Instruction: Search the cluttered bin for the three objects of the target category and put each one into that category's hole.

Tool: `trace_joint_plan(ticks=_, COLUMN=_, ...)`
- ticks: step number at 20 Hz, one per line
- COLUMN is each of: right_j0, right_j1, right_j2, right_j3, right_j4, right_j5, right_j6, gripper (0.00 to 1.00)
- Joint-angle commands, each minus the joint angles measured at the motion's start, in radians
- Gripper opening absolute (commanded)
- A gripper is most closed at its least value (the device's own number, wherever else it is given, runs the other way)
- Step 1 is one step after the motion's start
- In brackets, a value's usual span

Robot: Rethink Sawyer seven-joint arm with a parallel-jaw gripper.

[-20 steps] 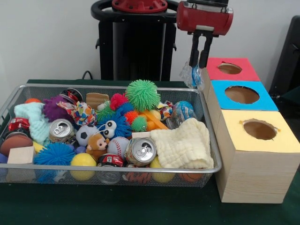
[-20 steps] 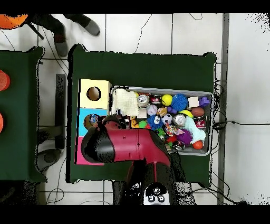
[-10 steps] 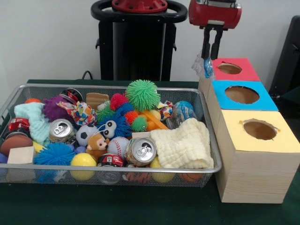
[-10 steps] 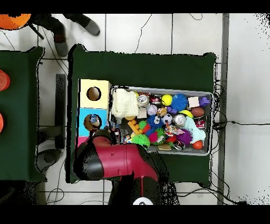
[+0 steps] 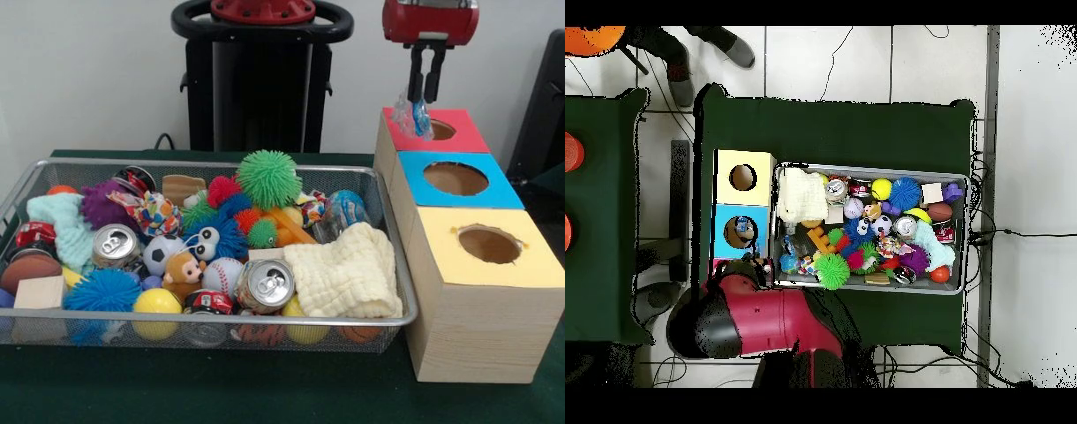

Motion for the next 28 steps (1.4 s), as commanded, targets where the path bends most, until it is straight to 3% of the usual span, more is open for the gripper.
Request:
trace_joint_plan(ticks=1, right_j0=0.045, right_j1=0.006, right_j2=0.024, right_j3=0.032, right_j4=0.063, right_j5=-0.007, right_j6=0.226, gripper=0.0)
trace_joint_plan(ticks=11, right_j0=0.153, right_j1=0.093, right_j2=-0.065, right_j3=-0.12, right_j4=0.098, right_j5=0.086, right_j6=0.253, gripper=0.0)
trace_joint_plan(ticks=18, right_j0=0.119, right_j1=0.14, right_j2=-0.022, right_j3=-0.17, right_j4=0.136, right_j5=0.104, right_j6=0.19, gripper=0.0)
trace_joint_plan(ticks=24, right_j0=0.097, right_j1=0.127, right_j2=-0.023, right_j3=-0.205, right_j4=0.147, right_j5=0.194, right_j6=0.157, gripper=0.0)
trace_joint_plan(ticks=28, right_j0=0.054, right_j1=0.131, right_j2=0.008, right_j3=-0.204, right_j4=0.152, right_j5=0.186, right_j6=0.129, gripper=0.0)
